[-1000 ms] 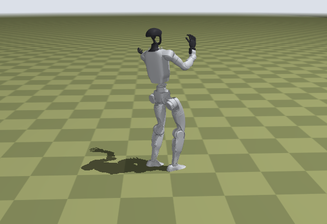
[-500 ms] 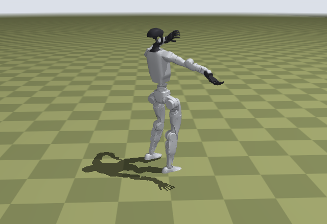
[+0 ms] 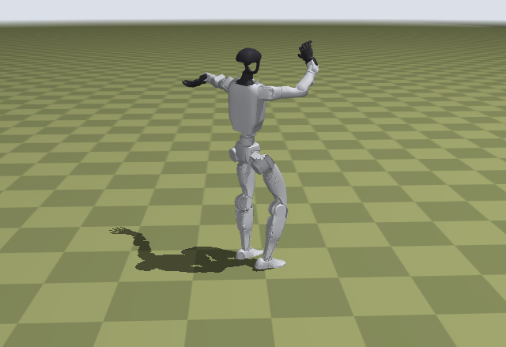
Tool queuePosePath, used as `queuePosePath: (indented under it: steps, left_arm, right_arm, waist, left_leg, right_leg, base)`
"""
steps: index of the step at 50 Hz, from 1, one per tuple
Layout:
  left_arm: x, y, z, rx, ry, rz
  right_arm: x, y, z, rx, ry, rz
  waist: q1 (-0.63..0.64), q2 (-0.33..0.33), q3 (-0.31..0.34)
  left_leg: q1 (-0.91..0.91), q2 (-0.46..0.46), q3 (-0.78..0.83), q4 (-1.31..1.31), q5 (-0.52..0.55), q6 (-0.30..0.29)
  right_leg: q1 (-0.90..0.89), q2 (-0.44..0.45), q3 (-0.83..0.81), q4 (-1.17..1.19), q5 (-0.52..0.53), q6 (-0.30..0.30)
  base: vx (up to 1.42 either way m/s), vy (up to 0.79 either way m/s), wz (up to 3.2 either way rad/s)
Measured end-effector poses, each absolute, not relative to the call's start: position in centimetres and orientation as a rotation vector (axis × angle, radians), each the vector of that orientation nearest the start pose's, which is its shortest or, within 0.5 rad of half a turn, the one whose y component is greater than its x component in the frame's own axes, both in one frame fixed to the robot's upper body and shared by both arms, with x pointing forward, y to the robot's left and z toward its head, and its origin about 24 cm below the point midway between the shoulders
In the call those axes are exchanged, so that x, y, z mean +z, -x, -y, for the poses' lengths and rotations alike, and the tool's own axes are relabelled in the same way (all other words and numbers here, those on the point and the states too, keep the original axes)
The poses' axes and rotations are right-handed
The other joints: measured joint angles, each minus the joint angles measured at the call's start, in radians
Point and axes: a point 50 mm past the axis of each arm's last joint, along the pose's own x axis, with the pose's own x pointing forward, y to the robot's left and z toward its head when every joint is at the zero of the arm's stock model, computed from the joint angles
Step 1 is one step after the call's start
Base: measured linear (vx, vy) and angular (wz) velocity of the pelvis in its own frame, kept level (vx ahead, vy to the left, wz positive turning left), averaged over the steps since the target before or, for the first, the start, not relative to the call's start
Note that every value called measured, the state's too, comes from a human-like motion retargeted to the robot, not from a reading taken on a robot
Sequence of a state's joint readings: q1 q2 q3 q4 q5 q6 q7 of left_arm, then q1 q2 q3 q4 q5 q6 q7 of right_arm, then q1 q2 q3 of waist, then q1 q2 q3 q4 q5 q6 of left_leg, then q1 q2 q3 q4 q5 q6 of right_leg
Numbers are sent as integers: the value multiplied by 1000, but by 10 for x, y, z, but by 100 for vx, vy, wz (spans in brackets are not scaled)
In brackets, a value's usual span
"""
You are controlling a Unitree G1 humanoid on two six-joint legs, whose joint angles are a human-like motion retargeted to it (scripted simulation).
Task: Dance
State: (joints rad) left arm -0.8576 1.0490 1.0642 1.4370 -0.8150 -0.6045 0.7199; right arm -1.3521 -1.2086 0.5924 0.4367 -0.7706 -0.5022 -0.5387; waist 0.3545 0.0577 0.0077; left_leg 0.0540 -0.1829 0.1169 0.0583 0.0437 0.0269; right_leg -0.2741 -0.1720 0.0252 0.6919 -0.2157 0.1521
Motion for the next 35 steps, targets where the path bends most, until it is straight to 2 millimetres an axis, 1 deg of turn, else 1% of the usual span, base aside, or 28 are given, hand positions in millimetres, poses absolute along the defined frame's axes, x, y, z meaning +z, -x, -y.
queuePosePath:
  steps: [2, 3, 5, 7, 9, 10, 13, 15, 17, 18, 20, 23, 25, 27, 28, 30, 32, 33, 35]
  left_arm:
    - [171, -171, -498, 1879, 1265, 717]
    - [178, -173, -499, 1862, 1253, 707]
    - [195, -171, -503, 1847, 1167, 710]
    - [215, -159, -510, 1853, 1057, 750]
    - [230, -143, -518, 1864, 978, 784]
    - [234, -135, -521, 1871, 951, 790]
    - [234, -114, -527, 1933, 859, 790]
    - [227, -103, -529, 1995, 814, 765]
    - [208, -102, -527, 2055, 823, 694]
    - [195, -103, -525, 2080, 853, 652]
    - [166, -108, -519, 2114, 941, 581]
    - [127, -111, -508, 2137, 1172, 554]
    - [112, -116, -502, 2140, 1345, 559]
    - [115, -122, -501, 2122, 1379, 592]
    - [122, -125, -502, 2101, 1342, 602]
    - [144, -135, -506, 2048, 1220, 609]
    - [187, -141, -510, 2010, 1023, 684]
    - [215, -144, -511, 1994, 892, 747]
    - [275, -153, -503, 1936, 547, 867]
  right_arm:
    - [404, -291, 218, -356, 1888, 1453]
    - [405, -291, 223, -373, 1882, 1448]
    - [411, -291, 230, -425, 1859, 1425]
    - [418, -288, 230, -473, 1830, 1448]
    - [423, -284, 225, -499, 1789, 1523]
    - [424, -282, 223, -507, 1763, 1566]
    - [422, -279, 215, -456, 1727, 1631]
    - [419, -277, 210, -388, 1749, 1620]
    - [415, -272, 205, -304, 1808, 1600]
    - [411, -270, 202, -254, 1839, 1594]
    - [399, -269, 196, -144, 1905, 1580]
    - [383, -269, 189, -5, 2082, 1588]
    - [384, -263, 187, 1, 2179, 1645]
    - [392, -258, 189, -45, 2204, 1713]
    - [398, -257, 192, -95, 2186, 1738]
    - [415, -257, 203, -269, 2132, 1743]
    - [436, -255, 219, -514, 2046, 1726]
    - [445, -254, 230, -649, 1992, 1714]
    - [460, -248, 258, -939, 1825, 1657]
  waist:
    - [-15, -14, 36]
    - [-23, -12, 46]
    - [-41, 4, 35]
    - [-74, 18, 13]
    - [-109, 25, -10]
    - [-127, 27, -24]
    - [-167, 21, -51]
    - [-185, 10, -42]
    - [-185, -2, -17]
    - [-172, -5, -8]
    - [-135, -9, 3]
    - [-92, -22, 15]
    - [-66, -35, 34]
    - [-52, -44, 47]
    - [-54, -41, 50]
    - [-73, -21, 44]
    - [-121, 6, 28]
    - [-146, 16, 20]
    - [-191, 27, -1]
  left_leg:
    - [11, -4, -19, -2, 1, 0]
    - [17, 1, -28, -3, 4, 3]
    - [14, 28, -28, -4, 11, 7]
    - [-4, 62, -23, 6, 14, 6]
    - [-31, 91, -21, 22, 10, -2]
    - [-44, 103, -23, 32, 6, -7]
    - [-70, 113, -45, 59, -4, -10]
    - [-66, 106, -63, 67, -7, -7]
    - [-45, 90, -76, 57, -3, -4]
    - [-35, 84, -73, 48, -1, -2]
    - [-15, 75, -54, 28, 3, 1]
    - [24, 55, -28, -6, 1, -2]
    - [44, 37, -18, -18, -12, -6]
    - [52, 27, -23, -16, -25, -11]
    - [56, 28, -27, -14, -29, -11]
    - [59, 40, -25, -10, -31, -5]
    - [54, 71, -27, -4, -31, 1]
    - [50, 89, -28, 1, -33, 0]
    - [37, 120, -34, 17, -41, -7]
  right_leg:
    - [22, -12, -28, -15, 3, -2]
    - [44, -15, -45, -40, 12, 0]
    - [89, -8, -71, -121, 48, 10]
    - [134, 0, -87, -218, 88, 20]
    - [172, 2, -99, -308, 122, 28]
    - [187, 0, -108, -347, 136, 32]
    - [215, -11, -132, -407, 156, 41]
    - [229, -20, -146, -411, 153, 45]
    - [229, -29, -156, -381, 137, 42]
    - [218, -29, -149, -356, 125, 40]
    - [187, -24, -121, -289, 95, 40]
    - [125, -15, -92, -159, 45, 24]
    - [86, -16, -72, -78, 13, 9]
    - [68, -16, -60, -40, -4, -6]
    - [71, -17, -63, -40, -4, -11]
    - [99, -11, -81, -80, 9, -15]
    - [142, -3, -107, -156, 40, -5]
    - [165, 3, -119, -200, 57, -2]
    - [211, 11, -141, -293, 96, 1]
  base:
    - [-8, -28, 64]
    - [4, -24, 59]
    - [14, -14, 37]
    - [12, -5, 13]
    - [9, 1, 14]
    - [12, 5, 26]
    - [11, 1, 34]
    - [0, -7, 38]
    - [-10, -2, 23]
    - [-13, 2, -17]
    - [-9, 2, -46]
    - [-1, -1, -41]
    - [-9, -1, -42]
    - [-7, -6, -32]
    - [-1, -7, -7]
    - [2, -7, 19]
    - [8, -7, 37]
    - [13, -6, 34]
    - [16, -4, 29]
